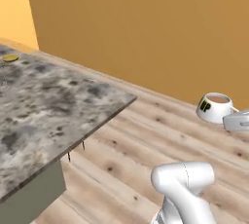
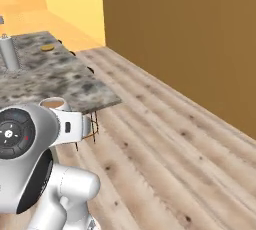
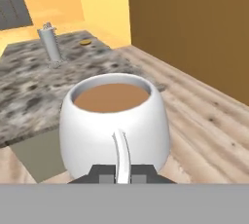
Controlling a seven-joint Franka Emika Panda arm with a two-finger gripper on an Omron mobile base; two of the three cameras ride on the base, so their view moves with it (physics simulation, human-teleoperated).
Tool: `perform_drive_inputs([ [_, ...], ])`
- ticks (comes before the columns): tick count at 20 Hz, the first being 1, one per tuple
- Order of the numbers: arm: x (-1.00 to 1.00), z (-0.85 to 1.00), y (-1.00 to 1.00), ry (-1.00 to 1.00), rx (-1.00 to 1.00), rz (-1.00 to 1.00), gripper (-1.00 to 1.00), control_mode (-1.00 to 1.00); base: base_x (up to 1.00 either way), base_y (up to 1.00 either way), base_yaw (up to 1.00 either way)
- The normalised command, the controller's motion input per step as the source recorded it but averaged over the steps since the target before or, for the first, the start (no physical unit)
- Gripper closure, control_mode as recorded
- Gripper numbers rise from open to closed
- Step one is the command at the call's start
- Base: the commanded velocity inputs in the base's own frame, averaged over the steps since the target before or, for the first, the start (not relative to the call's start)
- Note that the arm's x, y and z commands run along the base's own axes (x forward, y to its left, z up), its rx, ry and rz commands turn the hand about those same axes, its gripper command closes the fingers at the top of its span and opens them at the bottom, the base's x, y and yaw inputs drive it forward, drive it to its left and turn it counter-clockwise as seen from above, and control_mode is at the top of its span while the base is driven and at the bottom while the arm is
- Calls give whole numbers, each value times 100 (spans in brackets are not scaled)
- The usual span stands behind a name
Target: Pick the cup of tea, navigate to the dining table, and place it on the saucer.
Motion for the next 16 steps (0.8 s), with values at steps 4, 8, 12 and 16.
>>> perform_drive_inputs([
  [4, 0, 0, 0, 0, 0, 0, 100, 100, 66, -99, 41],
  [8, 0, 0, 0, 0, 0, 0, 100, 100, 64, -98, 40],
  [12, 0, 0, 0, 0, 0, 0, 100, 100, 72, -98, 40],
  [16, 0, 0, 0, 0, 0, 0, 100, 100, 71, -99, 41],
])
